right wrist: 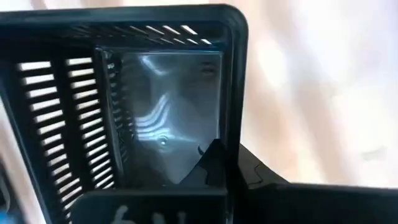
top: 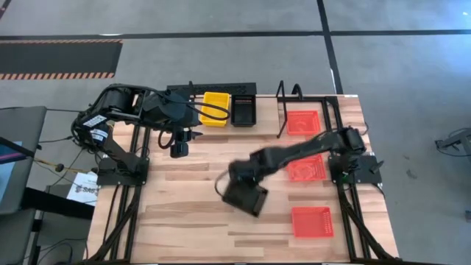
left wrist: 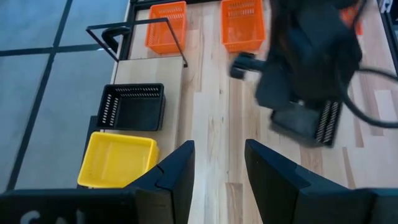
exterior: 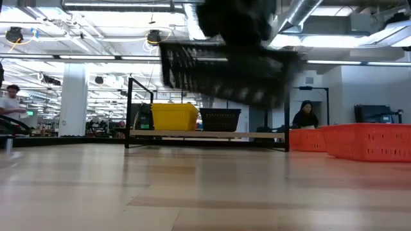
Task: Stack baskets on shelf by color
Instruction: Stack the black bin on top of the other black bin on the shelf
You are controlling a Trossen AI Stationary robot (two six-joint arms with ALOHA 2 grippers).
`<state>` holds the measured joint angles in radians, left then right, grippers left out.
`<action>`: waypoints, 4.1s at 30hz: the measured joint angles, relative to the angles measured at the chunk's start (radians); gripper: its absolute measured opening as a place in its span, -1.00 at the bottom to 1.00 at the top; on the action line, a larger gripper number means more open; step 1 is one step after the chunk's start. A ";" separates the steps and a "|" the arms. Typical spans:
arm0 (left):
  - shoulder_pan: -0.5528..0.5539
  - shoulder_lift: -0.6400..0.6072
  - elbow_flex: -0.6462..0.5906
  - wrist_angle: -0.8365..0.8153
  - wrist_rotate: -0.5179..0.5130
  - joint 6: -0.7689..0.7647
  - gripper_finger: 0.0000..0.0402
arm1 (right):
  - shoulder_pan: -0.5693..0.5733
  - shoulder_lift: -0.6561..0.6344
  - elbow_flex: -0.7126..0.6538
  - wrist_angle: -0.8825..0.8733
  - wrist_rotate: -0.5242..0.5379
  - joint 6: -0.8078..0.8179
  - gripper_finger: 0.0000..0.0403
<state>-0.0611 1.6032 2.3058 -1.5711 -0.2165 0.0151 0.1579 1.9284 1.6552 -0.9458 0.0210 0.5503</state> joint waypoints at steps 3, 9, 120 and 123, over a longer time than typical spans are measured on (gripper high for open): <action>0.000 0.000 0.000 0.000 0.000 0.000 -0.35 | -0.056 -0.028 0.126 -0.129 0.169 -0.045 -0.98; 0.000 0.000 0.000 0.000 0.000 0.000 -0.35 | -0.224 -0.128 0.275 -0.210 0.408 -0.070 -0.98; 0.000 0.000 0.000 0.000 -0.030 -0.109 -0.35 | -0.656 0.024 0.153 -0.019 0.219 0.282 -0.98; 0.000 0.000 0.000 0.000 -0.030 -0.109 -0.35 | -0.656 0.024 0.153 -0.018 0.220 0.287 -0.98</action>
<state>-0.0608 1.6035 2.3058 -1.5711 -0.2462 -0.0944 -0.4984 1.9526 1.8080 -0.9638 0.2405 0.8375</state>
